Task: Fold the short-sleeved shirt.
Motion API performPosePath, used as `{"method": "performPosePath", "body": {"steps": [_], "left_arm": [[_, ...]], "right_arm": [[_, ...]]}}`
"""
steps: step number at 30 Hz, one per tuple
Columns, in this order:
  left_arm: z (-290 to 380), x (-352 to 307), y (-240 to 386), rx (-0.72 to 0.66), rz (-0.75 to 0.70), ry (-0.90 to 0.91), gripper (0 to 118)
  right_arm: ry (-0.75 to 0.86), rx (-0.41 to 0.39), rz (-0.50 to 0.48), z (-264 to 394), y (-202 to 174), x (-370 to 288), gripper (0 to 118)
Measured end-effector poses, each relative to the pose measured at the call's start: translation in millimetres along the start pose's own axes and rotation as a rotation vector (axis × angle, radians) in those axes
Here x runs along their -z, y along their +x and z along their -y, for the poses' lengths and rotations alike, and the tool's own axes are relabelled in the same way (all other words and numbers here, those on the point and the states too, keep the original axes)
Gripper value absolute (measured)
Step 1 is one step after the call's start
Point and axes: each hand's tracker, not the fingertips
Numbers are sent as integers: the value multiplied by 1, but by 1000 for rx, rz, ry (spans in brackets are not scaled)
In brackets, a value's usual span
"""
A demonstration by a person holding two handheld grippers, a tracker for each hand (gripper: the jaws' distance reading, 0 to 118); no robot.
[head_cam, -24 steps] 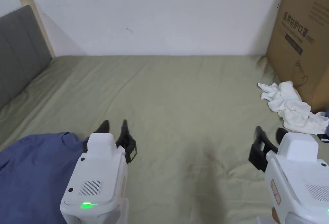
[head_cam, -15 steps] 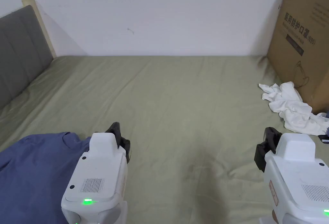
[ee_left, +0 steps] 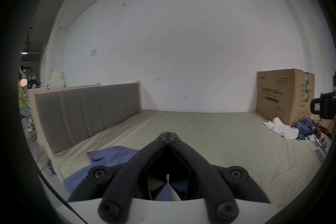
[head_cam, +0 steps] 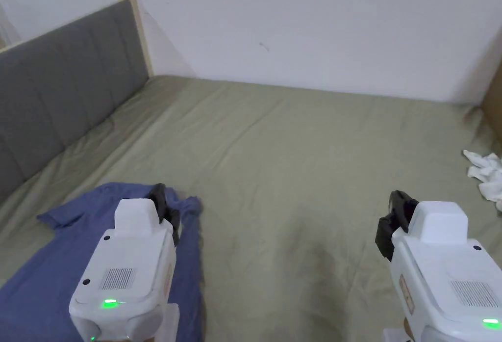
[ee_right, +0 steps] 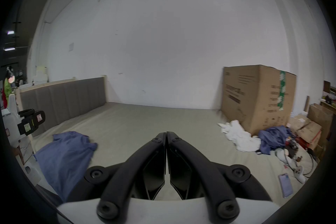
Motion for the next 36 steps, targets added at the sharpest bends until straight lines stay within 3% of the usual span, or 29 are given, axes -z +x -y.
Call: {"method": "performPosePath", "body": {"steps": [9, 16, 24, 35, 36], "left_arm": [[-1, -35, -127, 10, -265, -21, 0], [3, -59, -189, -12, -355, -51, 0], [11, -51, -207, -53, -364, -106, 0], [36, 61, -177, -132, -125, -380, 0], [40, 74, -172, -123, -112, -406, 5]], "right_arm": [[23, 3, -283, -11, -116, 32, 1], [9, 5, -390, -12, -176, 31, 1], [2, -2, -400, -5, -176, 40, 1], [-16, -25, -265, 2, -124, 65, 1], [-20, -25, -252, 3, -118, 68, 1]]}}
